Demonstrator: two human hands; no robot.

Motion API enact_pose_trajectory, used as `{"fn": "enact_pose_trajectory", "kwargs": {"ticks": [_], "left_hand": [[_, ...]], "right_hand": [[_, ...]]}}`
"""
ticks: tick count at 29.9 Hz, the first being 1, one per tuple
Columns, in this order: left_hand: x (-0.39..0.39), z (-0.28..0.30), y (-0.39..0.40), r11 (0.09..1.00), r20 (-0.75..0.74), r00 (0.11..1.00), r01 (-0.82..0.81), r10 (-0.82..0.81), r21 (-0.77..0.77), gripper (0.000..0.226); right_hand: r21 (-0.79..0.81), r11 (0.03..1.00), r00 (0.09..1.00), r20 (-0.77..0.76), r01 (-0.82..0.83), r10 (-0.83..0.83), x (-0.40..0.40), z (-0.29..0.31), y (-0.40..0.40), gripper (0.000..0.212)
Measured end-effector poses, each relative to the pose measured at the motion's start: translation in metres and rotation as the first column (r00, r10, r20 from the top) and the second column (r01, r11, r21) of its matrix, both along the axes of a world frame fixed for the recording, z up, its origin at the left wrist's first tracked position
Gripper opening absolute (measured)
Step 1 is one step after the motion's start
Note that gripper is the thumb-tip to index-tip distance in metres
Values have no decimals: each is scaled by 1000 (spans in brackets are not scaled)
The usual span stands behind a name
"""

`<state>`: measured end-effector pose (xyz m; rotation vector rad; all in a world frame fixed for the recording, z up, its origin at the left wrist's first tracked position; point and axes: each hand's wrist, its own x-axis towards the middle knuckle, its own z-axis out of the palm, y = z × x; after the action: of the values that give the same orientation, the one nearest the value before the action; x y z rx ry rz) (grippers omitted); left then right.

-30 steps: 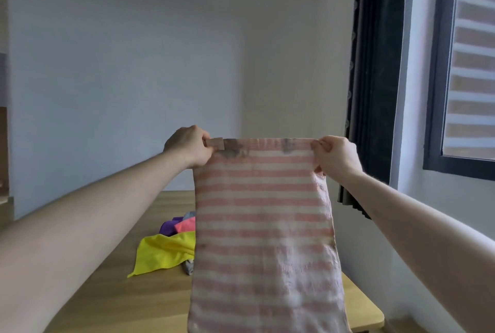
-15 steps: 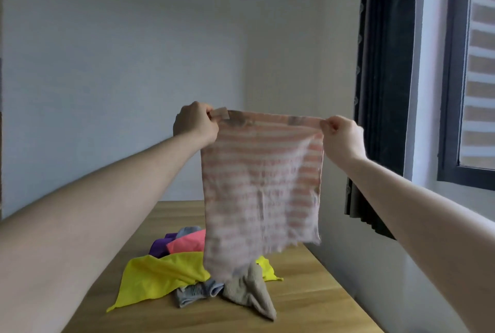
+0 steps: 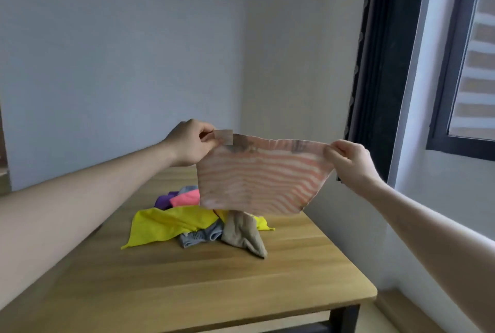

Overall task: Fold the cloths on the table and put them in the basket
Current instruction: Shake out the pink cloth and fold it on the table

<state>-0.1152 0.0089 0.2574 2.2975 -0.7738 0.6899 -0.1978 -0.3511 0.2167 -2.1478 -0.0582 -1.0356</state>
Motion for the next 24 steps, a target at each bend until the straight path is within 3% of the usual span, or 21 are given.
{"fn": "enact_pose_trajectory", "kwargs": {"ticks": [4, 9, 13, 18, 21, 24], "left_hand": [[-18, -60, 22, 955, -285, 943, 230, -172, 188, 49], [-49, -129, 37, 859, -487, 860, 358, -152, 366, 50], [-58, -171, 42, 795, -610, 779, 458, -144, 398, 47], [-53, -191, 47, 746, -653, 751, 487, -93, 454, 34], [-40, -196, 50, 779, -649, 757, 447, -68, 440, 23], [-23, -200, 50, 857, -591, 804, 344, -58, 384, 20]], "right_hand": [[23, 984, 945, -275, -175, 175, -19, -60, -5, 41], [176, 931, 716, -599, -320, 359, -35, -125, 0, 26], [169, 934, 591, -735, -314, 332, -41, -157, 3, 27], [149, 937, 488, -822, -315, 295, -37, -172, 7, 25], [108, 948, 509, -822, -299, 254, -29, -177, 6, 20], [38, 972, 603, -778, -233, 175, -15, -181, 8, 21]]}}
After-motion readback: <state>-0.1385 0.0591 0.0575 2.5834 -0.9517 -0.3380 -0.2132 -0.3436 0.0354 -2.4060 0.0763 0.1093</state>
